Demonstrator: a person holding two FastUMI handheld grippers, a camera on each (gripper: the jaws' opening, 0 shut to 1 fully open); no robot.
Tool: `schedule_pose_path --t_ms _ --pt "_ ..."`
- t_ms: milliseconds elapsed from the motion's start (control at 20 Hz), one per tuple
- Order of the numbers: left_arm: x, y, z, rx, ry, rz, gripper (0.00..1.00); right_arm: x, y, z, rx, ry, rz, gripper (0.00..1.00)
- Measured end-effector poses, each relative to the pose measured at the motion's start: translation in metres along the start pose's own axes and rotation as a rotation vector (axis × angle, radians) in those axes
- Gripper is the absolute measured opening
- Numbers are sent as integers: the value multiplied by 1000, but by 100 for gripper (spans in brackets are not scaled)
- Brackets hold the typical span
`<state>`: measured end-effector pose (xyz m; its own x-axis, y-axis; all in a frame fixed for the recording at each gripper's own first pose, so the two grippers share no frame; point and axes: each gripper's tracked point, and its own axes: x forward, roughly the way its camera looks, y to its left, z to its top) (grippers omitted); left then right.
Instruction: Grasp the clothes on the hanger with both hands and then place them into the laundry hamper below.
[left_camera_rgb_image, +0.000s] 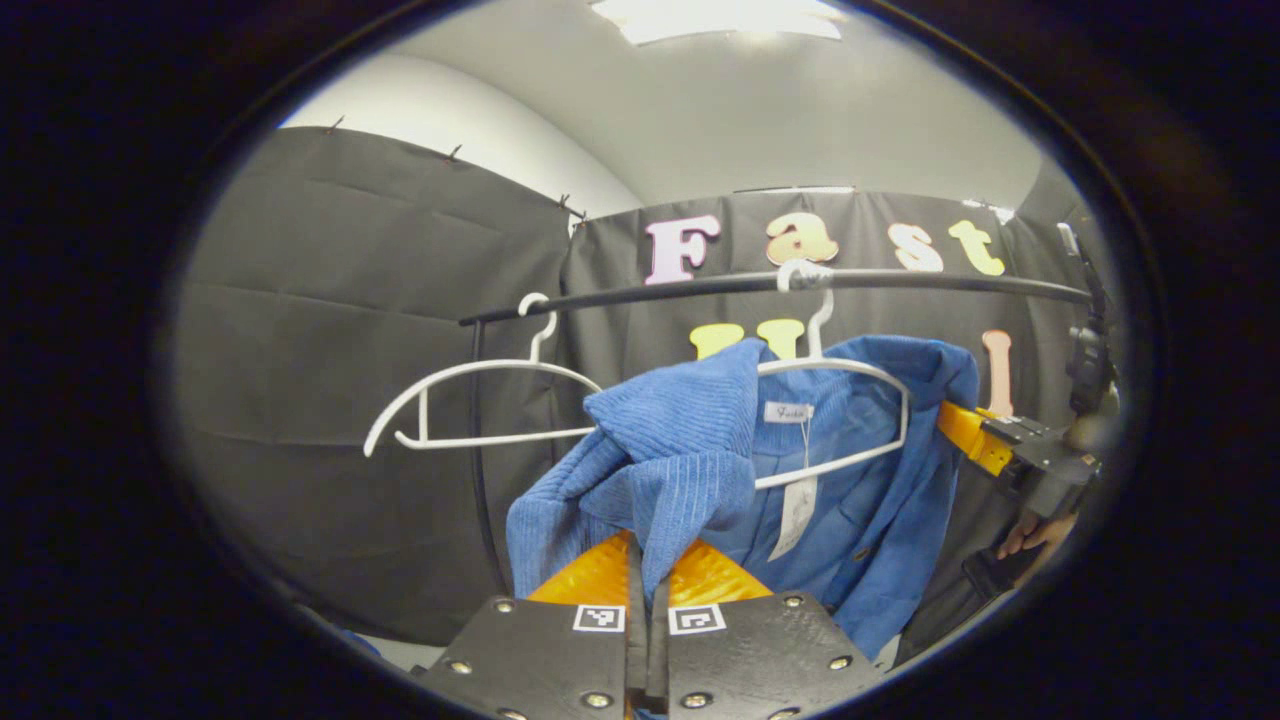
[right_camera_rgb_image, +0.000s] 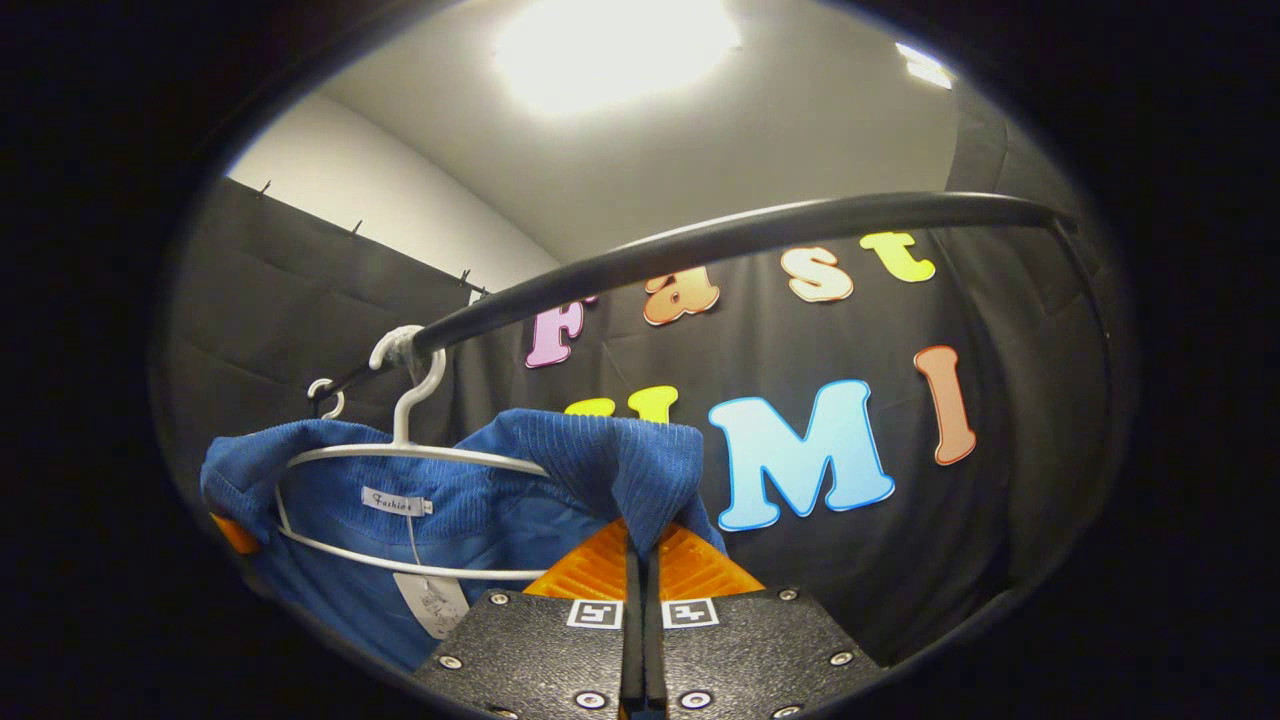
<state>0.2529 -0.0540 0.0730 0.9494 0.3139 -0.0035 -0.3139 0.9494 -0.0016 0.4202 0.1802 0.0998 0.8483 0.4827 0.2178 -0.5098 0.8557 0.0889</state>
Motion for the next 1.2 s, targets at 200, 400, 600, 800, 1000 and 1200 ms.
schedule_pose_path --t_ms 200,400,600,800,1000,1200 --pt "-4 13 35 -26 -47 -6 5 12 -11 18 -36 -41 -17 0" --pt "0 49 65 -1 -86 39 5 21 -21 27 -79 -72 -35 0" --pt "18 88 80 17 -106 85 5 31 -31 21 -109 -69 -54 0" --pt "38 109 80 29 -108 103 1 38 -43 10 -143 -60 -75 0" --pt "62 121 81 50 -109 82 5 45 -57 -1 -175 -44 -98 0" --pt "90 122 78 78 -114 29 1 51 -69 -10 -211 -36 -126 0"
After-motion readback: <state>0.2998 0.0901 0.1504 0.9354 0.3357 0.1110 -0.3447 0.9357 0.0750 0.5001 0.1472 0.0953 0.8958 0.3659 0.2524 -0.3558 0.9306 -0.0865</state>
